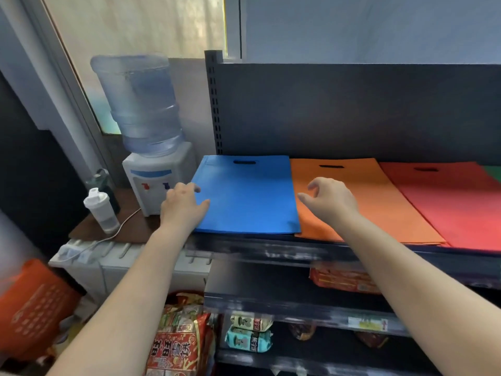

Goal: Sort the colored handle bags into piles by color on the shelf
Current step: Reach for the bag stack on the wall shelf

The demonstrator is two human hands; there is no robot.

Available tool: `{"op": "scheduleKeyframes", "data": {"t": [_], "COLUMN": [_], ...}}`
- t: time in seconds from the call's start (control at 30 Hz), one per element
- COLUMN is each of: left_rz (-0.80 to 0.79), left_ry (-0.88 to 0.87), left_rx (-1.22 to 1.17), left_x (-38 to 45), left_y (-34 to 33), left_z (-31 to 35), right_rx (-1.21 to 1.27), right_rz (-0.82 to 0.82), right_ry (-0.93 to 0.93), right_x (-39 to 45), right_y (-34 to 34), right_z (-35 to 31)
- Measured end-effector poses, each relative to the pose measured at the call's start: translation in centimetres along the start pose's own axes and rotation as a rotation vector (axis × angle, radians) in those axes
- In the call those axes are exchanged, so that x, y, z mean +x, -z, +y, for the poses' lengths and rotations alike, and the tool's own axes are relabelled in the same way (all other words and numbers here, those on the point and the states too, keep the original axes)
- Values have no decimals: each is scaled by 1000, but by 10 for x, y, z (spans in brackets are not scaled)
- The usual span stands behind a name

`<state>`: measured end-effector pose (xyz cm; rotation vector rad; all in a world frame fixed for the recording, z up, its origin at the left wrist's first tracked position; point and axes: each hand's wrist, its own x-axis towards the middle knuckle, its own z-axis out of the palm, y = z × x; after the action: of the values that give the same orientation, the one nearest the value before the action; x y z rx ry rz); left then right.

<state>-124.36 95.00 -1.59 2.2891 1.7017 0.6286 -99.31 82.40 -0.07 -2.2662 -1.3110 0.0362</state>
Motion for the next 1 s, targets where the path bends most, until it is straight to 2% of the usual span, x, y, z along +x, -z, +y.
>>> {"op": "scheduleKeyframes", "data": {"t": [0.17, 0.3, 0.5, 0.77, 1.0], "left_rz": [9, -16, -5, 11, -51], "left_ry": [-282, -461, -660, -890, -1098], "left_rx": [97, 195, 337, 250, 190], "left_x": [2, -4, -37, -101, -154], "left_y": [-8, -22, -56, -113, -162], "left_z": [83, 164, 285, 446, 569], "right_rx": [-147, -208, -419, -699, -735], "right_rz": [45, 59, 24, -2, 41], "right_ry": [142, 137, 30, -199, -398], "right_x": [0, -5, -28, -76, -121], "right_y": [50, 94, 165, 254, 316], "right_z": [31, 77, 169, 307, 406]}}
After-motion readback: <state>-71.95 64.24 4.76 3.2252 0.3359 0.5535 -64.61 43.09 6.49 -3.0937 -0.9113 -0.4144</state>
